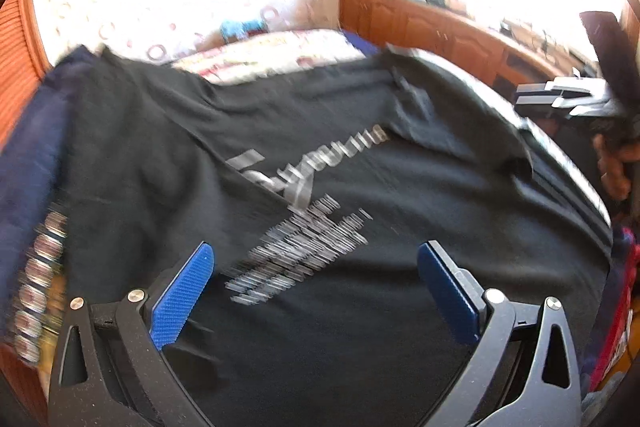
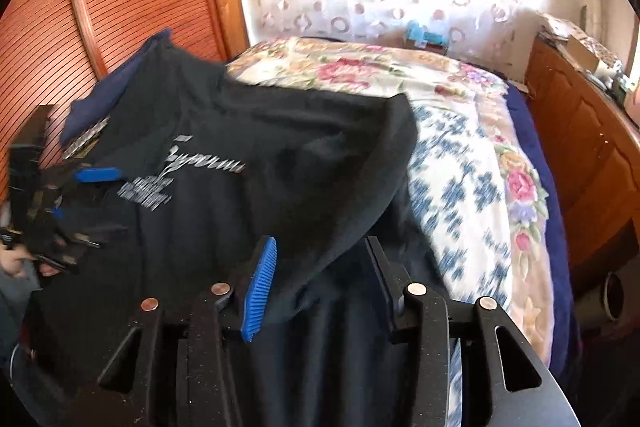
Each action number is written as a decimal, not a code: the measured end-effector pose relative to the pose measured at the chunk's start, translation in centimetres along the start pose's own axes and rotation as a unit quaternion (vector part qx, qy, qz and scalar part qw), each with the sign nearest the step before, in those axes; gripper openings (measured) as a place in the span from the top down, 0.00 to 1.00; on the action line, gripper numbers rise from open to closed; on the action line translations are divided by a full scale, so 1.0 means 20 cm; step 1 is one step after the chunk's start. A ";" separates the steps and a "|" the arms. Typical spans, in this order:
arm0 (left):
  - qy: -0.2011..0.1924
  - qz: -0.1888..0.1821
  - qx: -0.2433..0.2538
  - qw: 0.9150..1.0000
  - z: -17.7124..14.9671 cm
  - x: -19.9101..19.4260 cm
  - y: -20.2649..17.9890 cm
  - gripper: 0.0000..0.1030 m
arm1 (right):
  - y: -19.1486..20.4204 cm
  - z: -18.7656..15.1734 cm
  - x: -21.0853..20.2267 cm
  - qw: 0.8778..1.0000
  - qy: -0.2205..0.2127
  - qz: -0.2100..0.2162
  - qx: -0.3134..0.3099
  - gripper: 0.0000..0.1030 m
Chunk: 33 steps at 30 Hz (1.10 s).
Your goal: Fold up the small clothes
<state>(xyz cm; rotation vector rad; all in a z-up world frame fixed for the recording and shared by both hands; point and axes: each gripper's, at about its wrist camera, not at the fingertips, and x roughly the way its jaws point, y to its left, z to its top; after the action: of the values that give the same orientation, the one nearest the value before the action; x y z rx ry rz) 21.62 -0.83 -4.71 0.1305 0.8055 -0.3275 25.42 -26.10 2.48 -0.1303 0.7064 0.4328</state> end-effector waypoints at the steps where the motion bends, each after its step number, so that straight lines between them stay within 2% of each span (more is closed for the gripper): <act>1: -0.007 0.005 -0.002 1.000 0.02 -0.03 0.04 0.00 | -0.03 0.02 0.03 1.000 -0.002 -0.006 0.005 0.52; 6: -0.028 0.050 -0.016 0.998 0.12 -0.17 0.32 0.00 | -0.12 0.12 0.19 0.999 -0.011 -0.031 0.028 0.51; 10: -0.018 0.063 -0.042 0.997 0.18 -0.19 0.54 0.00 | -0.16 0.20 0.31 0.998 -0.013 -0.037 0.043 0.49; 13: -0.012 0.068 -0.049 0.996 0.21 -0.17 0.63 0.00 | -0.19 0.25 0.42 0.998 -0.008 -0.041 0.048 0.48; 17: -0.009 0.063 -0.048 0.997 0.28 -0.12 0.67 0.05 | -0.21 0.31 0.49 0.998 -0.003 -0.044 0.038 0.48; 20: -0.013 0.034 -0.062 0.997 0.33 -0.08 0.70 0.13 | -0.22 0.35 0.56 0.999 0.009 -0.043 0.032 0.48; 22: -0.010 0.037 -0.061 0.997 0.36 -0.05 0.70 0.28 | -0.22 0.37 0.61 0.999 0.023 -0.040 0.024 0.48; 25: -0.005 0.043 -0.053 0.998 0.43 0.00 0.70 0.39 | -0.21 0.40 0.63 0.998 0.030 -0.048 0.008 0.48; 29: 0.002 0.063 -0.037 0.997 0.48 0.06 0.70 0.39 | -0.21 0.43 0.67 0.998 0.037 -0.050 0.000 0.48; 33: 0.009 0.069 -0.035 0.997 0.50 0.11 0.73 0.39 | -0.21 0.46 0.72 0.998 0.040 -0.048 -0.010 0.48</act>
<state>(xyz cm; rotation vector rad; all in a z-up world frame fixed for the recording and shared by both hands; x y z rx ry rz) 34.70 9.96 0.47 0.1241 0.8204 -0.1671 42.44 -22.69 -0.02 -0.2018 0.7717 0.3438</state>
